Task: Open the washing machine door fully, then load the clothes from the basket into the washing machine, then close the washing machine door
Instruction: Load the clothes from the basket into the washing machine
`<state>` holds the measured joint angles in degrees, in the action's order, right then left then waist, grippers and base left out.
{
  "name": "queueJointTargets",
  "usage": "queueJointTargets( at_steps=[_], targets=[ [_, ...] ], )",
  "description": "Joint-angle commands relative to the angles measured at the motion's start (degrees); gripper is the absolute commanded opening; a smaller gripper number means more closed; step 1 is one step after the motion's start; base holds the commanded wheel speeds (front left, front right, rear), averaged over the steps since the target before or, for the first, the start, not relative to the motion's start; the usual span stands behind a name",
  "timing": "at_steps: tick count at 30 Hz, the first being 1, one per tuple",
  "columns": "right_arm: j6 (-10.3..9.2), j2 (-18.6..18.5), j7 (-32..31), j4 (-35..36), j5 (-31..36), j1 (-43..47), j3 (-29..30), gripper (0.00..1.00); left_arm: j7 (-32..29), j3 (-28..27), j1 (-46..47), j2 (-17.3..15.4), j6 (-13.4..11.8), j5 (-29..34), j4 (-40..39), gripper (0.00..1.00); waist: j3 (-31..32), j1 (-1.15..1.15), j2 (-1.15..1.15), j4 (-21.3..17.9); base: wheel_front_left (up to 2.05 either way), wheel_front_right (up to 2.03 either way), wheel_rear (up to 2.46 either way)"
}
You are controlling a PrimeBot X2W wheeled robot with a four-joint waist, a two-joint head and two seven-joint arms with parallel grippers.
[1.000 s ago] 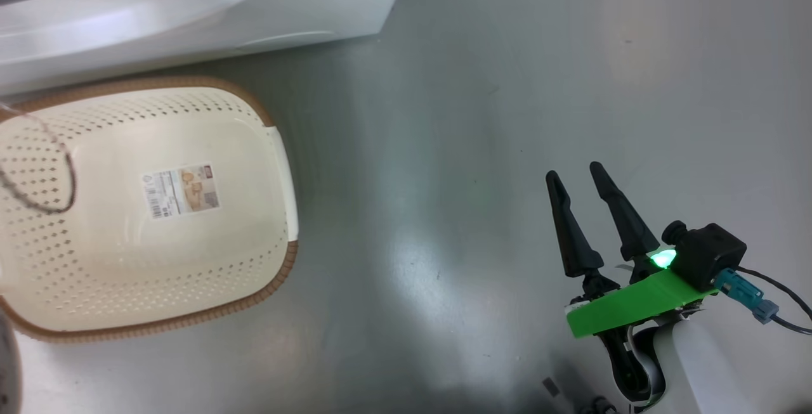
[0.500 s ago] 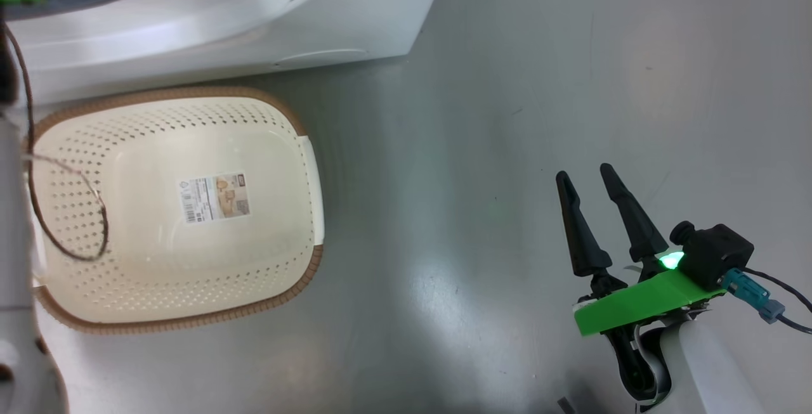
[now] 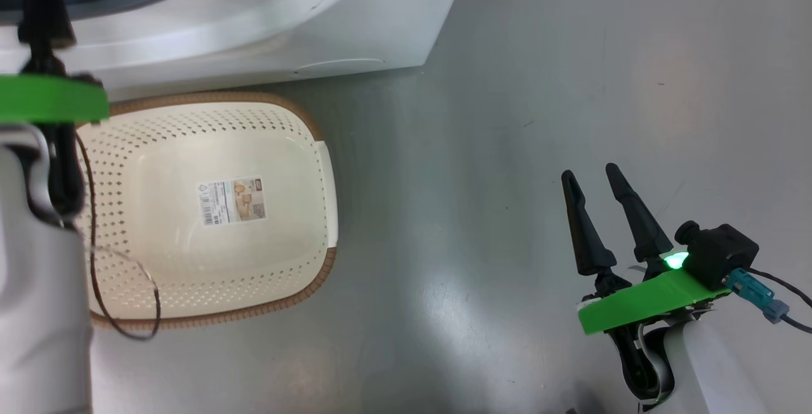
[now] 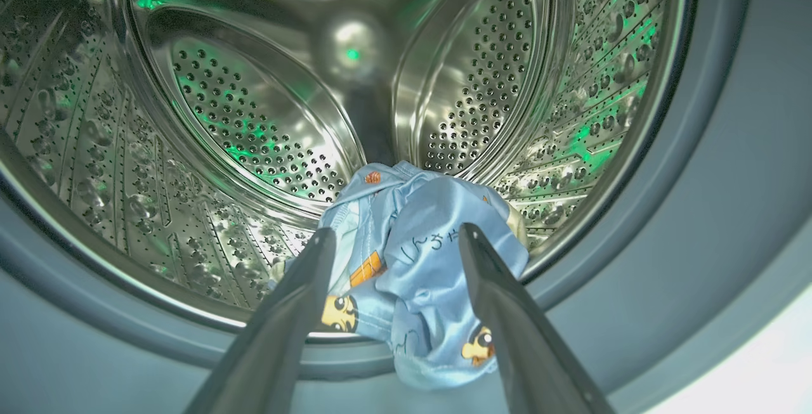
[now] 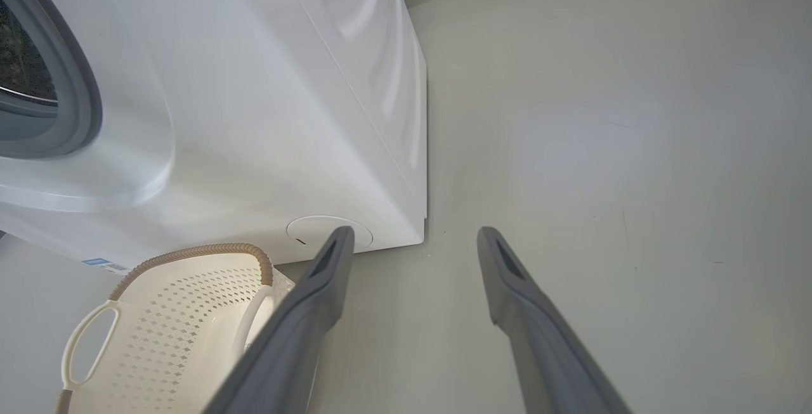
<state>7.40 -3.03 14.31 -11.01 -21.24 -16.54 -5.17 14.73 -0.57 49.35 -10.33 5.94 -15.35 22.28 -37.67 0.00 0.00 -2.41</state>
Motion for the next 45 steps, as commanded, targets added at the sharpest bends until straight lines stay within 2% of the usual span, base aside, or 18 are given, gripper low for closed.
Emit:
queueJointTargets(
  at_steps=[1, 7, 22, 30, 45],
  targets=[
    [0.09, 0.15, 0.69, 1.00, 0.45, 0.93, -1.30, 1.00, 0.27, -2.03, -2.69, -2.04, -0.70, -0.29, -2.81, 1.00, 0.05, 0.00, 0.00, 0.13, 0.00, 0.00, 0.00],
    [0.09, 0.15, 0.69, 1.11, 0.69, 1.16, -1.22, 1.00, 0.27, -3.19, -10.74, -0.44, -1.13, 0.51, -8.71, 1.00, 0.25, 0.00, 0.00, 0.65, 0.00, 0.00, 0.00],
    [0.09, 0.15, 0.69, 0.60, 0.66, 0.85, -1.79, 1.00, 0.27, -6.63, -27.11, 3.45, -1.91, 1.11, -16.05, 1.00, 0.03, 0.00, 0.00, 0.67, 0.00, 0.00, 0.00],
    [0.09, 0.15, 0.69, 0.53, 1.04, 1.17, -1.05, 1.00, 0.27, -6.75, -35.52, 4.60, -0.86, 1.43, -16.14, 1.00, 0.14, 0.00, 0.00, 1.22, 0.00, 0.00, 0.00],
    [0.09, 0.15, 0.69, 0.27, 1.60, 1.20, -2.00, 1.00, 0.27, -3.74, -40.91, 7.08, -0.71, 1.19, -12.53, 1.00, 0.83, 0.00, 0.00, 1.42, 0.00, 0.00, 0.00]
  ],
)
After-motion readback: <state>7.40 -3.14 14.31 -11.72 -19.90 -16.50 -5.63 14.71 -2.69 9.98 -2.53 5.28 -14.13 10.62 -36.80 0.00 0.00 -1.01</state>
